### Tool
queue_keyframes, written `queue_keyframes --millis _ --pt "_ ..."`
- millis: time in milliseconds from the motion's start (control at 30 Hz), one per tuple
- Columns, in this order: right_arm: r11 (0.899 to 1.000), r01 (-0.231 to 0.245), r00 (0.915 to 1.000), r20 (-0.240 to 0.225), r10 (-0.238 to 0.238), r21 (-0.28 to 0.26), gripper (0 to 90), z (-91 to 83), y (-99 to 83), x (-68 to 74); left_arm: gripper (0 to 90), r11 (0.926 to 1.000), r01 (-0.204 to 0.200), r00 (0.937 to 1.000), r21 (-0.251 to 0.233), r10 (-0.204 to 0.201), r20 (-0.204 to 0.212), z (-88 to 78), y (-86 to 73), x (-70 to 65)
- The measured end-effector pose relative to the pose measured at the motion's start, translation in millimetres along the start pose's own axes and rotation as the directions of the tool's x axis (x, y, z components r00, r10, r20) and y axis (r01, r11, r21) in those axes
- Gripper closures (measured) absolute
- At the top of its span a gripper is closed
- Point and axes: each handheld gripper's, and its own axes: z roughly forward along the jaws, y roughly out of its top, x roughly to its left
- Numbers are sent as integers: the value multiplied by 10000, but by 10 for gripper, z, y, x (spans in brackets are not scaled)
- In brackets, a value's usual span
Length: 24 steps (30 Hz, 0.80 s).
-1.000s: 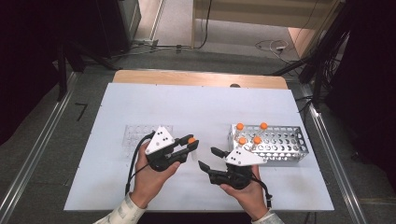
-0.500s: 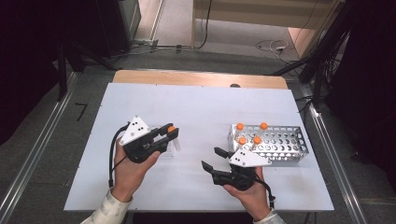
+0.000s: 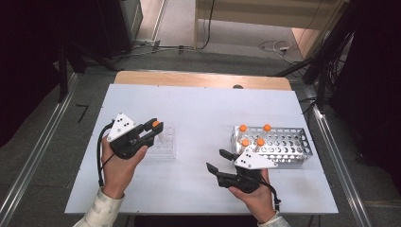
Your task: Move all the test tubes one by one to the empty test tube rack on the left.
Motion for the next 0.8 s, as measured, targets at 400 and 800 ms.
queue_keyframes --millis 400,800 --pt "10000 -7 10000 25 7 -49 351 -19 -4 -12 704 9980 -490 9980 404 506 -379 75 -100 -28" --pt "9999 -49 10000 51 49 -89 351 -63 -12 -30 702 9914 -764 9931 1065 851 -801 181 -403 -92"
